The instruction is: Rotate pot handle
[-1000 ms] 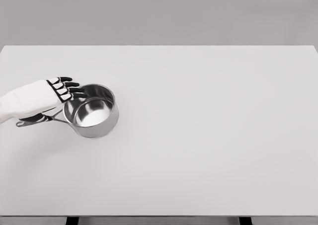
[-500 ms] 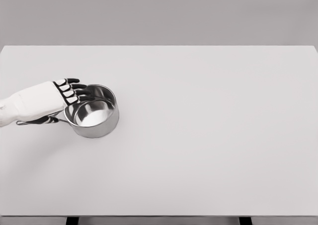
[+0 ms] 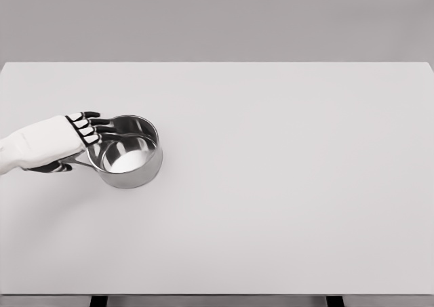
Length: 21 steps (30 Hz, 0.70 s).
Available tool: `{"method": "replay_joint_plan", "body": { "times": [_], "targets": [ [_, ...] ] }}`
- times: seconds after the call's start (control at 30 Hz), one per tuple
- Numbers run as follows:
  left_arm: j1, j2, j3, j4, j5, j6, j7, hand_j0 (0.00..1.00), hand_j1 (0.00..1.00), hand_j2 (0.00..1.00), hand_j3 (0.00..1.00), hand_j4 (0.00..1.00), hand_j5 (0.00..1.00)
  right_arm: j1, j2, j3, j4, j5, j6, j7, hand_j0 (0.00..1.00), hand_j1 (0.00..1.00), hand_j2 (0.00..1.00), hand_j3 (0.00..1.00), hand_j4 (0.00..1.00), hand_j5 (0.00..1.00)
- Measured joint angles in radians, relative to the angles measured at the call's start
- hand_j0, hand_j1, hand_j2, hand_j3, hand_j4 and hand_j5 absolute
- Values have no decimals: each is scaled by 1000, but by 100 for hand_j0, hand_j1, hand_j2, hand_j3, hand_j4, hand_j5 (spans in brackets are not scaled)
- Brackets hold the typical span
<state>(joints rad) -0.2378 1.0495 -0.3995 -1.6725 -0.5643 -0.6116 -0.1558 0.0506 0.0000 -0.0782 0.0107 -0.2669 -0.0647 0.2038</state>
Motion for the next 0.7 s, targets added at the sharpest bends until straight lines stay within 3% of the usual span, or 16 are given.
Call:
{"method": "replay_joint_plan", "body": {
  "times": [0.7],
  "targets": [
    [-35, -15, 9, 129, 1, 0, 0, 100, 100, 100, 100, 100, 100, 0, 0, 0, 0, 0, 0, 0, 100, 100, 100, 100, 100, 100]
  ]
}}
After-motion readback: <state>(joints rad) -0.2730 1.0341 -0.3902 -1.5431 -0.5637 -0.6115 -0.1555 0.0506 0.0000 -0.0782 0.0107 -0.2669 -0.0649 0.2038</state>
